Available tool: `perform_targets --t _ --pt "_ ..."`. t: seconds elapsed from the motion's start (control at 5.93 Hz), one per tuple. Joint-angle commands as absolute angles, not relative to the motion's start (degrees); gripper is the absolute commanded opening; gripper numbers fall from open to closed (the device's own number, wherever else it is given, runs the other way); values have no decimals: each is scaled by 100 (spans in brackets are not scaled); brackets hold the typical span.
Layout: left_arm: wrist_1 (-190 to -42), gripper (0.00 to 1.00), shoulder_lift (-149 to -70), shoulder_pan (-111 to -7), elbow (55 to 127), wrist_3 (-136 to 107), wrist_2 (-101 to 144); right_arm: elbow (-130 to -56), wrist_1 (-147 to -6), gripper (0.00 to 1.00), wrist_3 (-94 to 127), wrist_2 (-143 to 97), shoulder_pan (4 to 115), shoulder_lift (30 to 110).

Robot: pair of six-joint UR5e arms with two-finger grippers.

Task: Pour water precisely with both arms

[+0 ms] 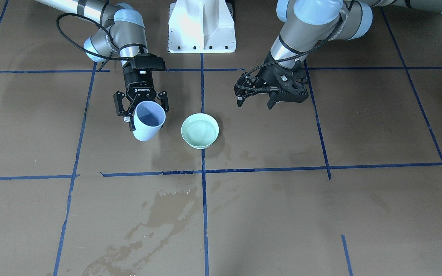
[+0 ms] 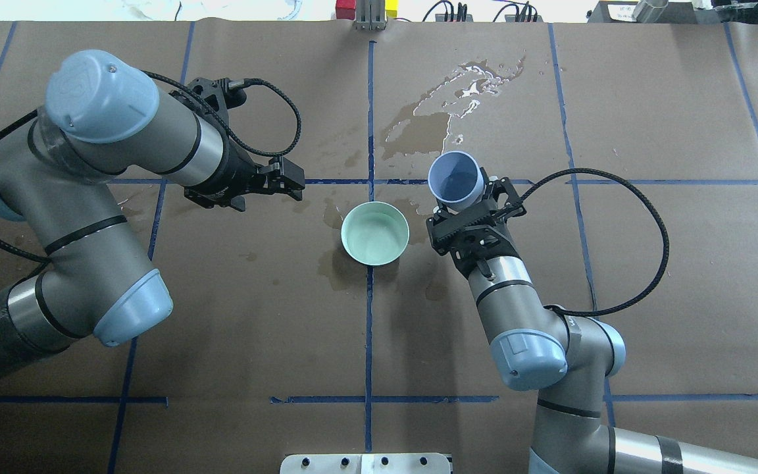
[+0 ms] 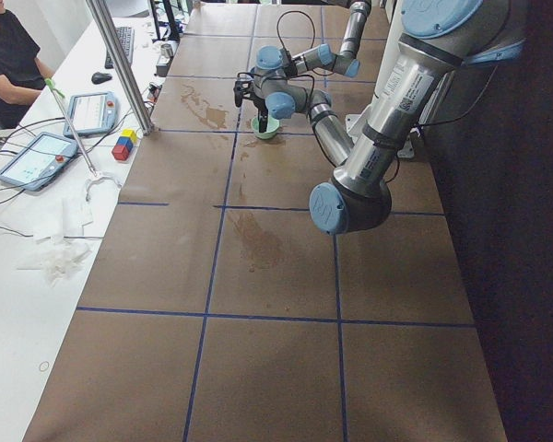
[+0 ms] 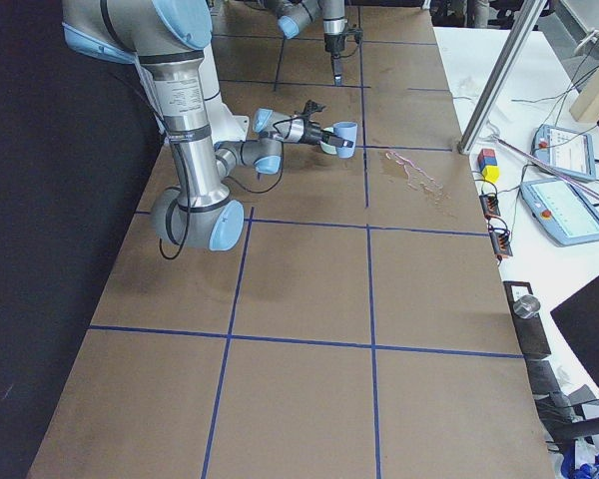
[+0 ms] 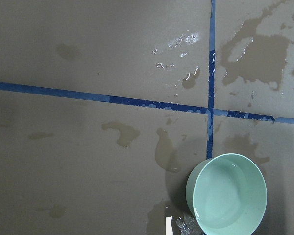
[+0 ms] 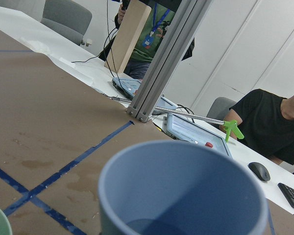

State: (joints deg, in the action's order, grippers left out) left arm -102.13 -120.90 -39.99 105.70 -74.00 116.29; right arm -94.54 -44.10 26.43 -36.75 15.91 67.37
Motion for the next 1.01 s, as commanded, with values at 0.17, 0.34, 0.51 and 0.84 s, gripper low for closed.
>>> perform_targets --t 0.17,0.34,0.51,0.84 --pt "-10222 100 -12050 -3999 10617 -7400 11628 -9457 -5324 0 2610 -3683 1564 6513" --pt "-10222 100 -12015 -3999 10661 -7400 11619 -9474 -6188 0 2532 -3674 1530 6382" --pt "-10222 100 -12015 -3999 10679 -7400 11619 -9509 -7153 1 2340 -3613 1529 6068" --pt "-10222 100 -12006 -3999 10670 -7400 11619 -9492 -7198 2 1455 -3350 1363 6108"
